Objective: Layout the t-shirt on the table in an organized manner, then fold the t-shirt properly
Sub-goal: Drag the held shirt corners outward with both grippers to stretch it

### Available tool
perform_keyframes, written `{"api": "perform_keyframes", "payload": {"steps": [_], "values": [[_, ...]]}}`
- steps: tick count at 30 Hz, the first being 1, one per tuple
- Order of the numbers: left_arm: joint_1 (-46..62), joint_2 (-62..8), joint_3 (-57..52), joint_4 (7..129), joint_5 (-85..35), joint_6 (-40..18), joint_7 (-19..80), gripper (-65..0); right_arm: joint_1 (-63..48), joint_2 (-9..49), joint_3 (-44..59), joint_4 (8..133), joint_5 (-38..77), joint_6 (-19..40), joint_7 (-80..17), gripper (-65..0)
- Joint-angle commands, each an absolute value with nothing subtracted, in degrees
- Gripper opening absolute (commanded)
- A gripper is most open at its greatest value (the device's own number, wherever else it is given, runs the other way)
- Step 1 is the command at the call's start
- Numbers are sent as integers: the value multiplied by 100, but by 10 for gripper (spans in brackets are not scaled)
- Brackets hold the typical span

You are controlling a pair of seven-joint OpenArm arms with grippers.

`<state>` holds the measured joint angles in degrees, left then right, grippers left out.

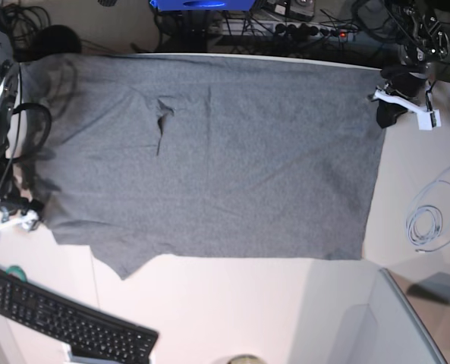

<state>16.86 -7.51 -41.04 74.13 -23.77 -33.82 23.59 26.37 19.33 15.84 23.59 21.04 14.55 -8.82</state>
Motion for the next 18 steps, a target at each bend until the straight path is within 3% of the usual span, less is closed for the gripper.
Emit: {"api": "perform_keyframes", "payload": {"steps": [1, 7, 10, 18], "values": [[1701, -831, -4127, 7626, -2440, -3415, 2255, -650, 2800, 2035, 1587, 2466, 2158, 1516, -804, -273], [1745, -866, -4154, 7864, -2440, -3415, 2255, -650, 2809, 1903, 1552, 2853, 2149, 1974, -866, -273], [1807, -875, -4303, 7811, -2440, -3415, 2255, -650, 2818, 1912, 927, 2765, 2149, 1974, -840, -272], [1877, -875, -4673, 7802, -2440, -3415, 2255, -650, 2870, 1921, 295, 2369, 2158, 1473, -497, -272]]}}
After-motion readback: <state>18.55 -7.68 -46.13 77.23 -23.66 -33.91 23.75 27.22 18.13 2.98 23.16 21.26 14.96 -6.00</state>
